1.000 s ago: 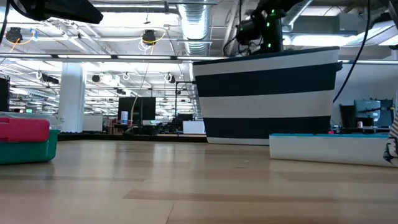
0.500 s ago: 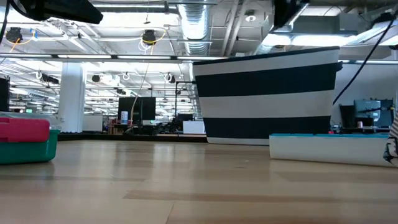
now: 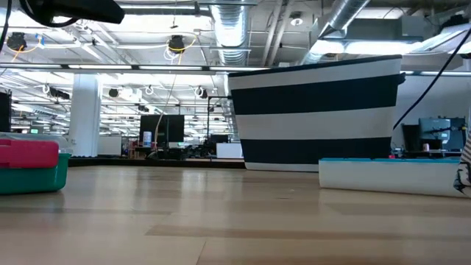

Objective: Pick & place medical supplies in basket/bin
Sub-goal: Put the first aid kit box into the blue bin

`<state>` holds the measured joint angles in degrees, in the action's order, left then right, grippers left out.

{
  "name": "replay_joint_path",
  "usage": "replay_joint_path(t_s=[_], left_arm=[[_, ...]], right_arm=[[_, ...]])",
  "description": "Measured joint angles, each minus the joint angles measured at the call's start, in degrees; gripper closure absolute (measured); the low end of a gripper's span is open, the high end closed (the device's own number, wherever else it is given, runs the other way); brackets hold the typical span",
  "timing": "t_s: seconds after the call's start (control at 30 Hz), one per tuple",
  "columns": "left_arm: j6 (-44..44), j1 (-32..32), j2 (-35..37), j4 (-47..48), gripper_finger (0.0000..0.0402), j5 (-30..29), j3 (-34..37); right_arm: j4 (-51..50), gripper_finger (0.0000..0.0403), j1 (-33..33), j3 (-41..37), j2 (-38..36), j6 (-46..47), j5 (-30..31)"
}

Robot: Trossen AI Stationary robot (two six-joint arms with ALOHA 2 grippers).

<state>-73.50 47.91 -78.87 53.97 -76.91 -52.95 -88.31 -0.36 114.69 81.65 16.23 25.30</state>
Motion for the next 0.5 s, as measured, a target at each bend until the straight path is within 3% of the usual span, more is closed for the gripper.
replay_joint_path(t_s=[0.3, 0.43, 0.5], left_arm=[[0.4, 0.0, 0.0, -9.4, 0.0329, 9.8, -1.2], [7.8, 0.0, 0.0, -16.8, 0.0329, 15.6, -3.7], [13.3, -0.6, 0.0, -19.4, 0.0329, 22.0, -6.1]], right_arm=[[-0.7, 0.0276, 8.8, 0.0, 5.9, -0.8, 0.0], [-1.8, 0.0277, 10.6, -0.1, 8.7, -3.0, 0.1], [-1.7, 0.0279, 11.2, -0.1, 9.4, -3.6, 0.1]])
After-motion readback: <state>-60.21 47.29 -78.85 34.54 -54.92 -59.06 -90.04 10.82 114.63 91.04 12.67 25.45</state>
